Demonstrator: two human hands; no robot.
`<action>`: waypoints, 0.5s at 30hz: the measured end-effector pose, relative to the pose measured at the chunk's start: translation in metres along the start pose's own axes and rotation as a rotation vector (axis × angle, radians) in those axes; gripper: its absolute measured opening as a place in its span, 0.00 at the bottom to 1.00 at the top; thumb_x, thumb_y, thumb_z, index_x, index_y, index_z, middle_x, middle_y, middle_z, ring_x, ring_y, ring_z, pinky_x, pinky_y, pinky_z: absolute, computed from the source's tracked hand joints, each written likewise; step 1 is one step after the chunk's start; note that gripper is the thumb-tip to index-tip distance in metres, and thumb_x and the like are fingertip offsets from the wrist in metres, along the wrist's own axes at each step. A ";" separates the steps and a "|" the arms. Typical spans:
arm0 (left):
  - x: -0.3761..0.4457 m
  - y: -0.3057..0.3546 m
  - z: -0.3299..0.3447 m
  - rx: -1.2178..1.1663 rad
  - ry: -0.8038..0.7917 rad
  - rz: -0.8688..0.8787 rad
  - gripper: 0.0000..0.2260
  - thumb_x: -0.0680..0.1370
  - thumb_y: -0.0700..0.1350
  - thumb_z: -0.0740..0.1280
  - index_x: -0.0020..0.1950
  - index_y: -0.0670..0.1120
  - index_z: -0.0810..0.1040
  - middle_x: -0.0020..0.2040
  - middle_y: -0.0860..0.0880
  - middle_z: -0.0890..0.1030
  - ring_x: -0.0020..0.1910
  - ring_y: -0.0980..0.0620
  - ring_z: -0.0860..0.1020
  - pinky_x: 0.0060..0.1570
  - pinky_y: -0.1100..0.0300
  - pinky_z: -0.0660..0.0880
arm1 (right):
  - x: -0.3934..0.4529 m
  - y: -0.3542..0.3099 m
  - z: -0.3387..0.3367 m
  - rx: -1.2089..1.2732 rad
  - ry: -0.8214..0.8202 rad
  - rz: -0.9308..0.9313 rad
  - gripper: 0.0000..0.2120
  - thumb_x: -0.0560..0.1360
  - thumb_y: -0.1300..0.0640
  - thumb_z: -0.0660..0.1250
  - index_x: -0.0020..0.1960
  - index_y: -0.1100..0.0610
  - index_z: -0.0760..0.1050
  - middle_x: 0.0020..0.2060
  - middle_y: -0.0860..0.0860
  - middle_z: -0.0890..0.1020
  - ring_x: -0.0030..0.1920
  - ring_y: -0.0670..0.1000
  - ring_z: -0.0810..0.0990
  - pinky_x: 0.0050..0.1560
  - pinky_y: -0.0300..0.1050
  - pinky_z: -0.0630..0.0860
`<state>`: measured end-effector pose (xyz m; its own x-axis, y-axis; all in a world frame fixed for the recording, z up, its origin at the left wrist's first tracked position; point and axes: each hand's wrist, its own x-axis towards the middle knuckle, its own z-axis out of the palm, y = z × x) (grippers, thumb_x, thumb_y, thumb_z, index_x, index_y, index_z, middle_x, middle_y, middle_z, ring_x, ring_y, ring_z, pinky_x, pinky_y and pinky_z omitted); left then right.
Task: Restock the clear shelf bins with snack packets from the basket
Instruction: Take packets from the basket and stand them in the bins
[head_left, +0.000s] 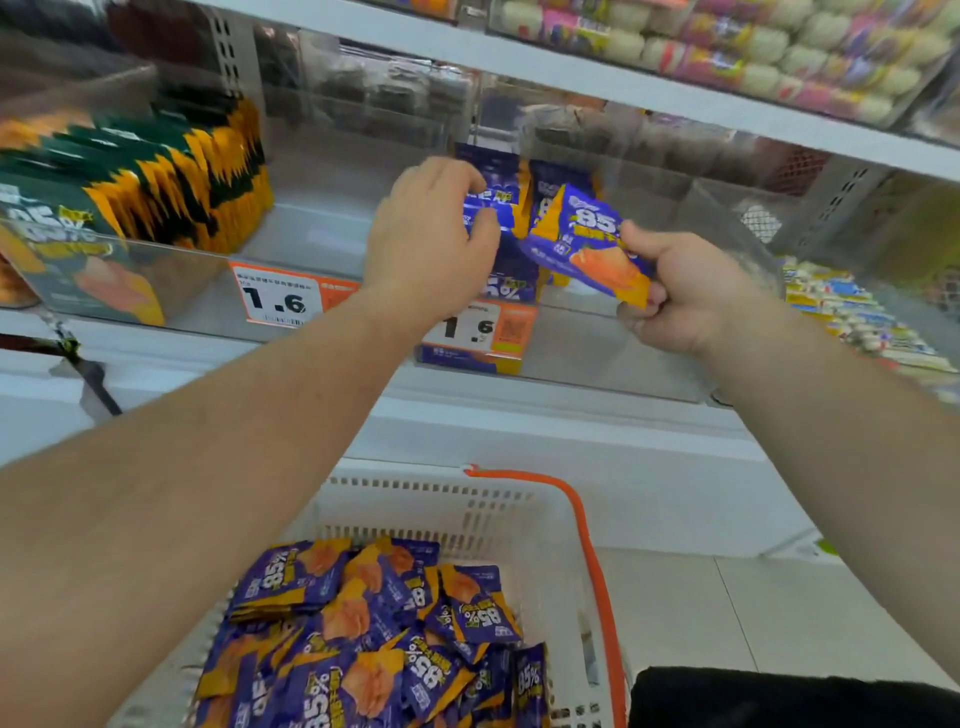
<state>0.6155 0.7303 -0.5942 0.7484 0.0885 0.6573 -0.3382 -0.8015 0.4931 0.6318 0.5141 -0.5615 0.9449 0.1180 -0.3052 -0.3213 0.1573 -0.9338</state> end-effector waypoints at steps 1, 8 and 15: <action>0.001 -0.003 0.004 0.020 -0.062 -0.014 0.16 0.77 0.49 0.59 0.60 0.42 0.76 0.60 0.44 0.77 0.65 0.44 0.71 0.61 0.50 0.69 | 0.010 -0.003 -0.001 0.034 0.083 0.008 0.12 0.82 0.53 0.61 0.39 0.52 0.69 0.22 0.46 0.69 0.16 0.43 0.58 0.18 0.33 0.53; -0.004 0.004 0.009 0.129 -0.090 -0.152 0.15 0.81 0.50 0.59 0.64 0.45 0.74 0.72 0.47 0.70 0.76 0.54 0.57 0.63 0.50 0.68 | 0.078 -0.030 0.007 -0.122 0.466 -0.115 0.13 0.79 0.57 0.65 0.38 0.53 0.65 0.28 0.49 0.64 0.18 0.45 0.61 0.19 0.31 0.57; -0.007 0.003 0.011 0.071 -0.040 -0.174 0.12 0.82 0.50 0.59 0.60 0.45 0.76 0.70 0.47 0.71 0.74 0.54 0.63 0.58 0.47 0.75 | 0.135 -0.019 -0.004 -0.625 0.472 -0.177 0.14 0.78 0.57 0.66 0.36 0.54 0.66 0.31 0.52 0.71 0.27 0.48 0.69 0.25 0.37 0.67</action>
<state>0.6159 0.7206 -0.6033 0.8144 0.2071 0.5422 -0.1619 -0.8161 0.5548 0.7658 0.5227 -0.5860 0.9499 -0.3067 -0.0594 -0.2025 -0.4597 -0.8647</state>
